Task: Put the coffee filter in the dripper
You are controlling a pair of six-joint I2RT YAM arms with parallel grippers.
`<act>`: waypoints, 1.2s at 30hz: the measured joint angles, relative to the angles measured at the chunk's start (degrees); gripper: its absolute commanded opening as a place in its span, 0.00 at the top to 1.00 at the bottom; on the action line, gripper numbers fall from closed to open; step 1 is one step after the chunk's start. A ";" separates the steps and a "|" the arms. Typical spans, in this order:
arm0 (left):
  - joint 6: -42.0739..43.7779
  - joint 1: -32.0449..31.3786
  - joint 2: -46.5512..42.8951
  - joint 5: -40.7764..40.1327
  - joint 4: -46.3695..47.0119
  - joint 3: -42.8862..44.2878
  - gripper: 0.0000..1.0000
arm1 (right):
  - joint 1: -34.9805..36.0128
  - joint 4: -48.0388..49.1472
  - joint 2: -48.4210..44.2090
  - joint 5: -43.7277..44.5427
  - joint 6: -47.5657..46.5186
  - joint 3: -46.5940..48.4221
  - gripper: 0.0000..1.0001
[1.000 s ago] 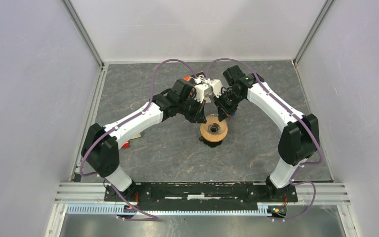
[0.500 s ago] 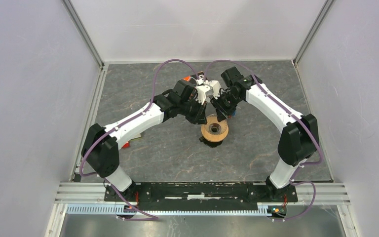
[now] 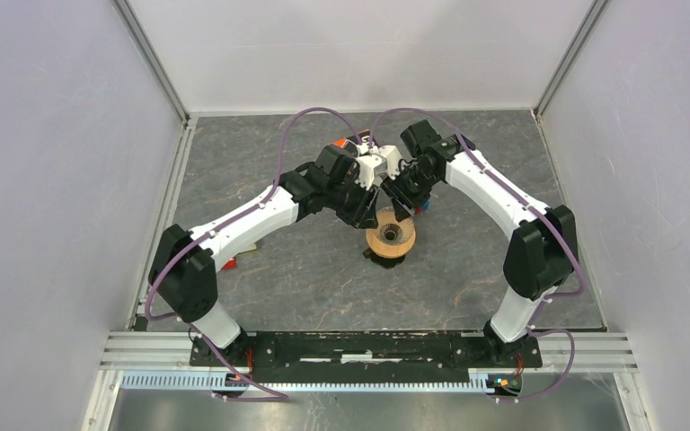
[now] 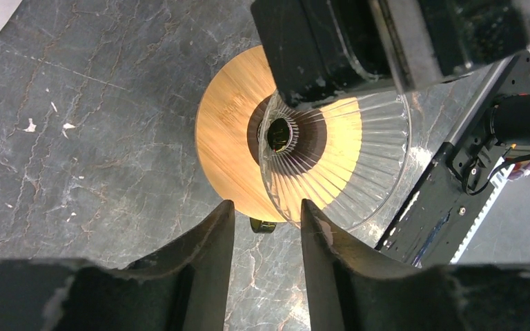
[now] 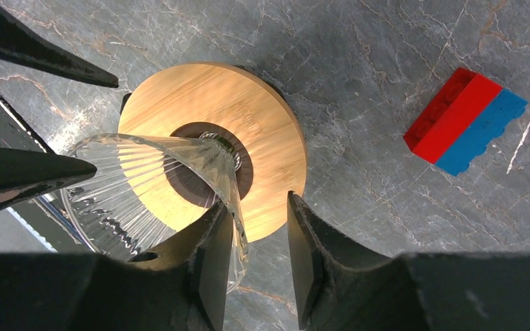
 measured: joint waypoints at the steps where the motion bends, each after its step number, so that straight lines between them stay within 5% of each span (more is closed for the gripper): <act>1: 0.02 0.00 0.00 -0.28 -0.35 0.22 0.47 | 0.04 -0.15 0.17 0.04 -0.07 0.28 0.55; 16: 1.09 0.02 -0.26 -1.90 -2.89 3.48 0.33 | -0.09 -1.60 0.20 -0.13 -0.57 3.82 0.48; 32: 2.80 1.99 -0.98 -0.04 -4.59 3.65 0.34 | -0.15 0.57 3.02 -5.57 -2.16 4.17 0.72; 36: 2.82 2.05 -0.98 1.07 -4.87 3.63 0.34 | 0.11 0.92 3.85 -6.32 -2.40 4.17 0.71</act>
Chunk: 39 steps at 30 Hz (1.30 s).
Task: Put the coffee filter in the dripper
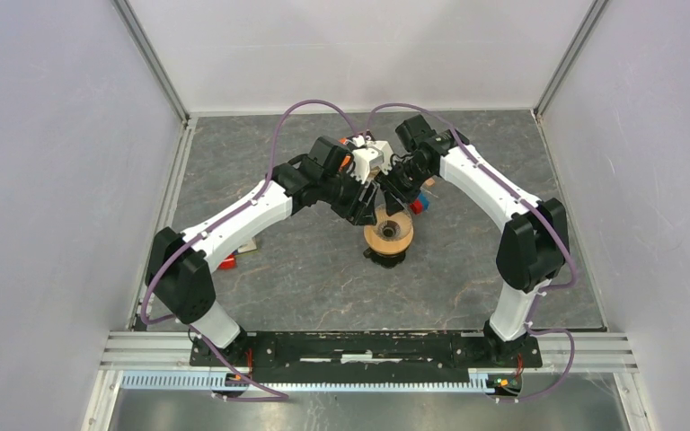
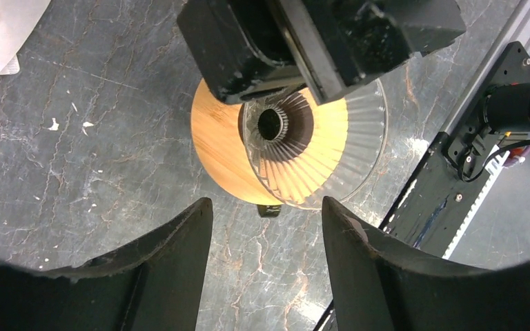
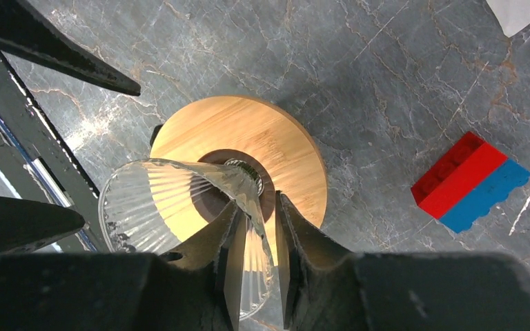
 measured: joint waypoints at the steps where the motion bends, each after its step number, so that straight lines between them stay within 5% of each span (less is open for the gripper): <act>1: 0.00 0.00 0.00 0.17 0.00 0.00 0.35 | -0.02 0.02 0.00 0.00 -0.09 0.00 0.67; 7: 0.00 0.00 0.00 1.03 0.11 0.00 0.34 | 0.00 0.15 0.00 0.31 -0.24 0.00 0.47; 11: -0.02 0.00 0.02 1.66 0.26 0.00 0.34 | 0.09 0.42 -0.35 1.60 -0.24 0.17 0.42; 31: 0.68 -0.81 4.28 4.17 8.11 -0.22 0.51 | -4.72 2.78 -8.96 3.13 0.70 -7.43 0.42; 39: 0.81 -0.81 5.16 4.63 8.33 -0.22 0.66 | -5.16 3.43 -8.92 1.66 1.22 -8.83 0.61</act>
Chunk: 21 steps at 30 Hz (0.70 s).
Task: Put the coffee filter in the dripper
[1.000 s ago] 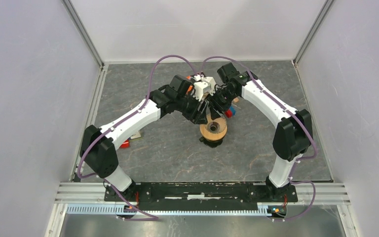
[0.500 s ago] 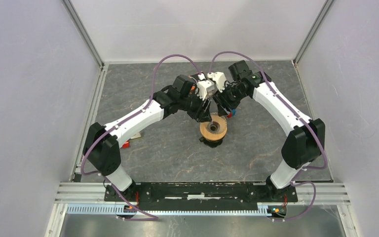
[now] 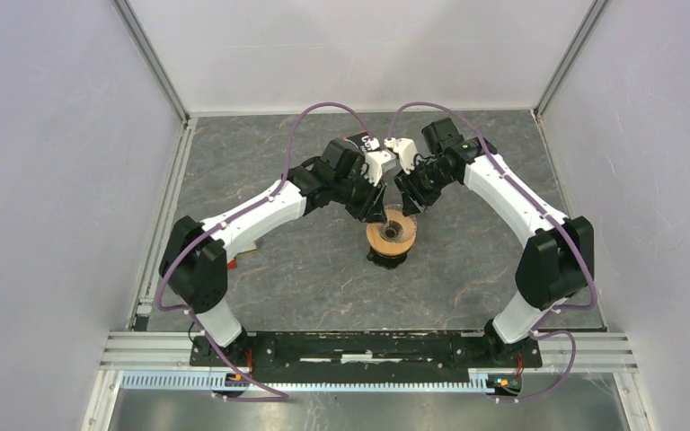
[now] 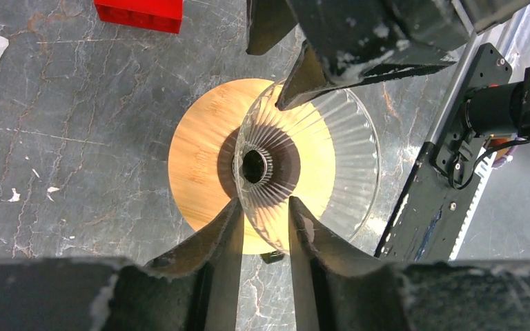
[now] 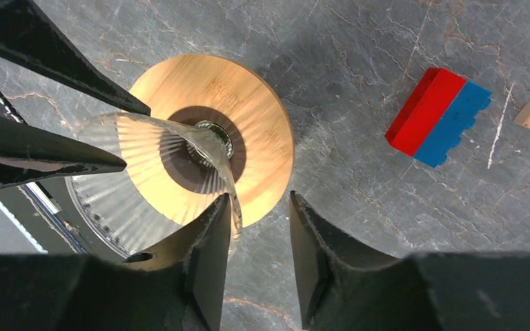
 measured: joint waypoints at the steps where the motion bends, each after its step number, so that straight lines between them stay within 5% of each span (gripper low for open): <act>1: 0.00 0.00 0.00 0.00 0.09 0.00 0.69 | -0.02 0.00 0.07 -0.22 0.11 0.00 0.63; 17: 0.31 0.00 -0.35 -0.50 2.60 -1.70 0.98 | -0.11 -0.70 0.42 -3.78 1.60 -0.28 0.86; 21: 0.31 -0.20 -0.74 -1.53 2.91 -2.16 0.98 | 0.02 -0.72 0.44 -4.33 2.01 -0.33 0.94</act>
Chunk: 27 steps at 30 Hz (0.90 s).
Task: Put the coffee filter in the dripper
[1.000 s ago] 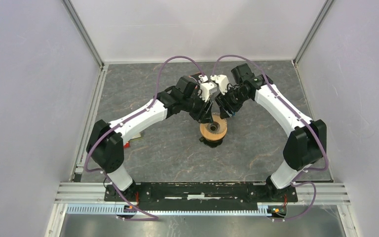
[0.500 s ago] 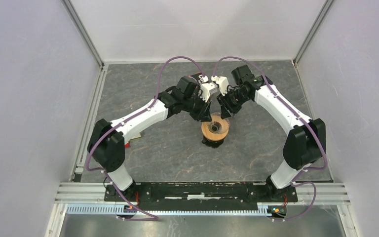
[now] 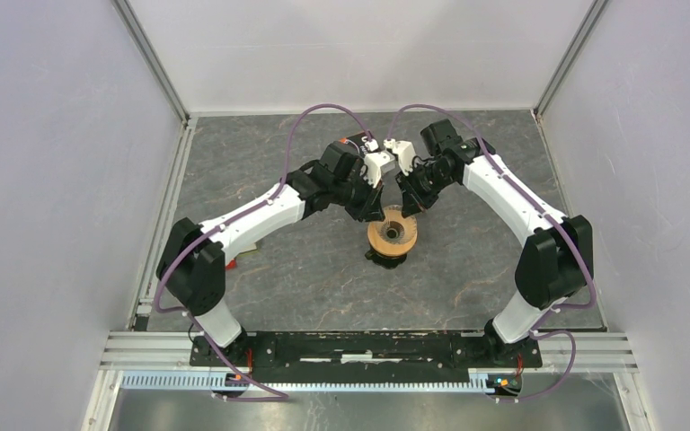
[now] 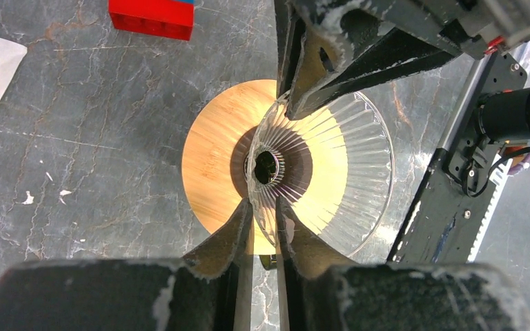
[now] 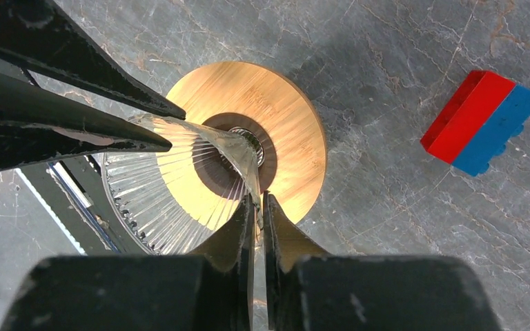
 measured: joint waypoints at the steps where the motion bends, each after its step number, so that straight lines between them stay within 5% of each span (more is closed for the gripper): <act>1: 0.02 -0.04 -0.26 -0.33 0.20 -0.37 0.98 | 0.13 0.00 0.00 0.02 -0.04 0.00 0.95; 27: -0.07 0.11 -1.51 -1.73 2.95 -3.43 0.98 | 1.20 2.01 0.02 0.81 1.22 -0.76 1.00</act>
